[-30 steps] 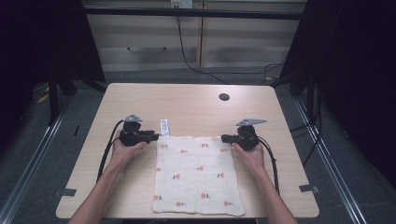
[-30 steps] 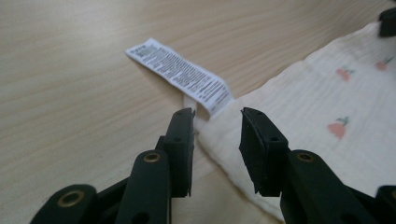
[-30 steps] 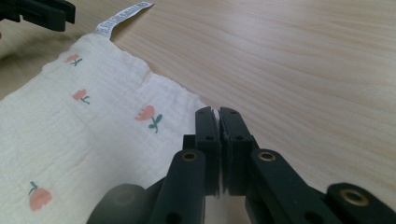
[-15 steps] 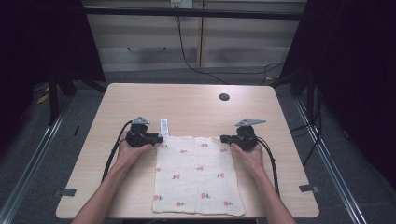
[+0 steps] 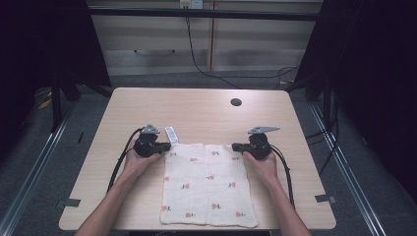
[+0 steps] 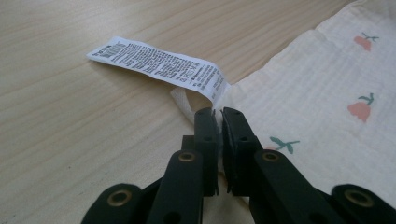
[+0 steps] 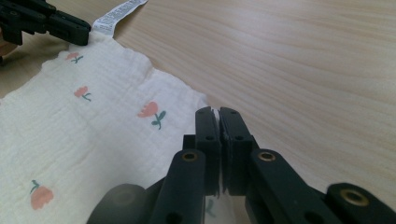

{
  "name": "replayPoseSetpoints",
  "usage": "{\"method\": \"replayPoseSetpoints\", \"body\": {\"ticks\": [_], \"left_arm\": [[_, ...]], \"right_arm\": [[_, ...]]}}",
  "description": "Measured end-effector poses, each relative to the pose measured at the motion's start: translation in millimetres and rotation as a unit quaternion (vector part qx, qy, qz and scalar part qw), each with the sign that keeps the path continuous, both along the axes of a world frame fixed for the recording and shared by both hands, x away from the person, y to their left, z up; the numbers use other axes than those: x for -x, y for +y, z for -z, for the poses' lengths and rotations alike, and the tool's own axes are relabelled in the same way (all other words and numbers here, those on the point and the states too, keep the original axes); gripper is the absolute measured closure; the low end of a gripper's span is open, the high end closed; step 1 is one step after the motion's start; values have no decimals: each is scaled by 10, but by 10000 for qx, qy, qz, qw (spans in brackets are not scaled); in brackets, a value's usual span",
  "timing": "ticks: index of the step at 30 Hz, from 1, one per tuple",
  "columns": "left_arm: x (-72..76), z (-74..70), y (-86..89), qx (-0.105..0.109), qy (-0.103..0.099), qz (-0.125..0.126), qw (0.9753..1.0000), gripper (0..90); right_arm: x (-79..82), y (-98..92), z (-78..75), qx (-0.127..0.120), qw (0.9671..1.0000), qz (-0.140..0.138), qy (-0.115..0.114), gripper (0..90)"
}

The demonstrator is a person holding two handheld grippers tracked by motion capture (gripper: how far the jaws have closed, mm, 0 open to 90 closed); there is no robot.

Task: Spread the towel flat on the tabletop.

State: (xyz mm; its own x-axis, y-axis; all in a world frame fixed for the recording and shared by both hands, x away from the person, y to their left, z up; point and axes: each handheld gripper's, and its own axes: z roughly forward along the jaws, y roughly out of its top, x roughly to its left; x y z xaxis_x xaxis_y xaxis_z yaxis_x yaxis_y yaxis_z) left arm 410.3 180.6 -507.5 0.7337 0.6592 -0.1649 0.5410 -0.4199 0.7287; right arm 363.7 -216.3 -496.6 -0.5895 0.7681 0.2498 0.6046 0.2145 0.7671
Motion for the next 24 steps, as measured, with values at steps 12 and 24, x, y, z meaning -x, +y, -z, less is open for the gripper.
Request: {"method": "replayPoseSetpoints", "body": {"ticks": [12, 24], "left_arm": [[10, -101, 72, 350, -29, -35, 9994, 855], [62, -333, 113, 698, -279, 38, 9972, 855]], "right_arm": [[37, -111, -115, -181, 9996, 138, -174, 872], [58, -135, -298, -355, 9985, 95, -403, 872]]}}
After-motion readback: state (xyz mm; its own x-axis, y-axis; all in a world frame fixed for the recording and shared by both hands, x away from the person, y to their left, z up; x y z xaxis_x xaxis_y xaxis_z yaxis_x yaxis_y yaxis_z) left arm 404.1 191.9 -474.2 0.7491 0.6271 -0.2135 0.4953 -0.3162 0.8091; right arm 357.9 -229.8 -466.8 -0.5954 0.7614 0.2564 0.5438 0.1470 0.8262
